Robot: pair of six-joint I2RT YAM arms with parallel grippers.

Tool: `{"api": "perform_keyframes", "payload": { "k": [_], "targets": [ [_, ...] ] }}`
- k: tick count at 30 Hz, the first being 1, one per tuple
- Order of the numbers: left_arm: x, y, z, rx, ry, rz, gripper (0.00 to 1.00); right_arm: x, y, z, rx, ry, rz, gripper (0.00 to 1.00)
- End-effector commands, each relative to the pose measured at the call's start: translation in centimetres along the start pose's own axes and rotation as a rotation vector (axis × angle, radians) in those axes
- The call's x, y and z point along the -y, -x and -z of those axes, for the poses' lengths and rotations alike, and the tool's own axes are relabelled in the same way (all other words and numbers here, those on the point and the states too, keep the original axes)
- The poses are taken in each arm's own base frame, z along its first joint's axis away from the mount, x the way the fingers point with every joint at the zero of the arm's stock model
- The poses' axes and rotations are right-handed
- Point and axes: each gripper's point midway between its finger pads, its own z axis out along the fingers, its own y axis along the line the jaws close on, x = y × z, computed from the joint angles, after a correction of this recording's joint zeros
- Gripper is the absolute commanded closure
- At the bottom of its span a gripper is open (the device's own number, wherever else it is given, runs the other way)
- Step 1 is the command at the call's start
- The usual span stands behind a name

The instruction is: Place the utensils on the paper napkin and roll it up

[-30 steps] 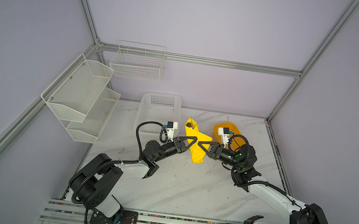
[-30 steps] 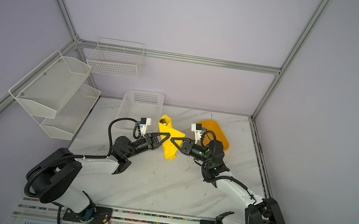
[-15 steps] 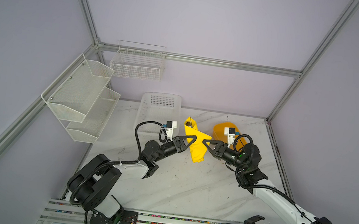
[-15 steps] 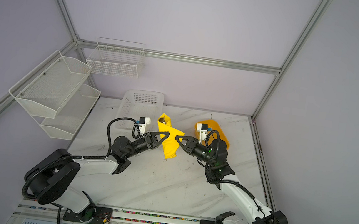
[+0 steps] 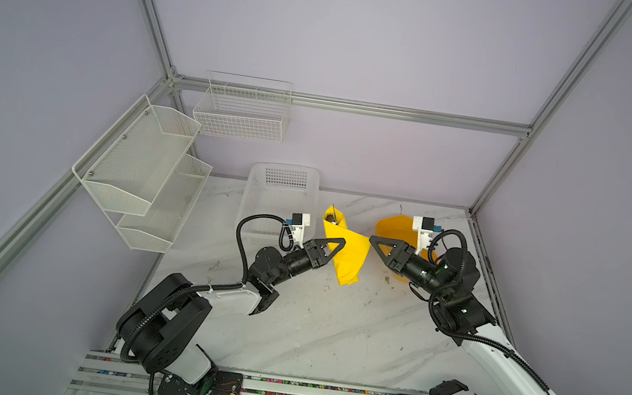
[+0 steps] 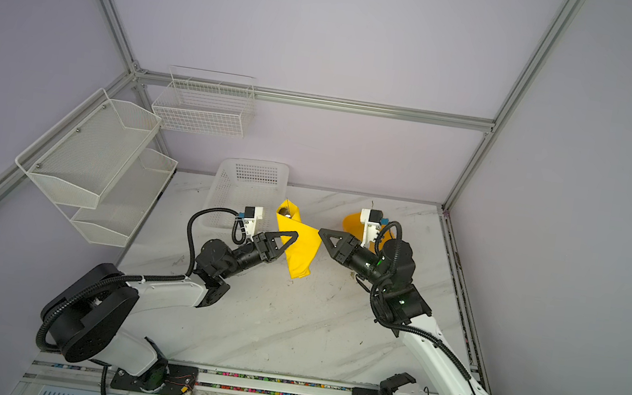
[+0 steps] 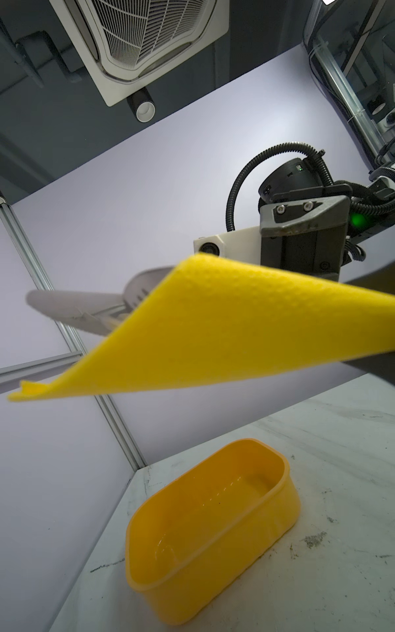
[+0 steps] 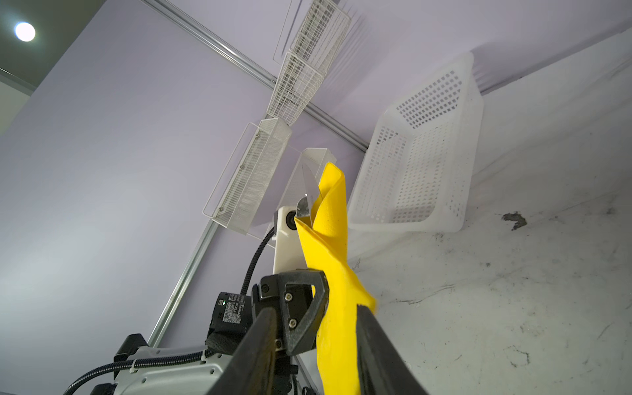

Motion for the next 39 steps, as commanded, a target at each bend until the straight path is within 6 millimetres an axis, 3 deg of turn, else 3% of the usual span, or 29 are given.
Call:
{"api": "perform_keyframes", "payload": {
  "k": [1,5,8,23,29,39],
  "targets": [
    [3.1,1.7,0.2,0.052,-0.069,-0.082,0.94,-0.5,1.5,1.4,0.056,-0.075,0.071,0.59],
    [3.2,1.8,0.3,0.056,-0.066,-0.090,0.94,-2.4,1.9,1.8,0.047,-0.038,0.129,0.60],
    [3.3,1.8,0.3,0.056,-0.066,-0.090,0.94,-3.6,0.4,0.7,-0.077,0.047,0.162,0.61],
    [3.2,1.7,0.2,0.050,-0.069,-0.081,0.94,-2.6,-3.8,-2.9,-0.192,0.001,0.176,0.65],
    [3.6,1.6,0.1,0.042,-0.079,-0.083,0.94,-1.1,-3.2,-3.1,-0.139,-0.088,0.193,0.65],
    [3.7,1.6,-0.1,0.034,-0.085,-0.079,0.94,0.4,-4.6,-3.9,-0.200,-0.107,0.188,0.65]
  ]
}}
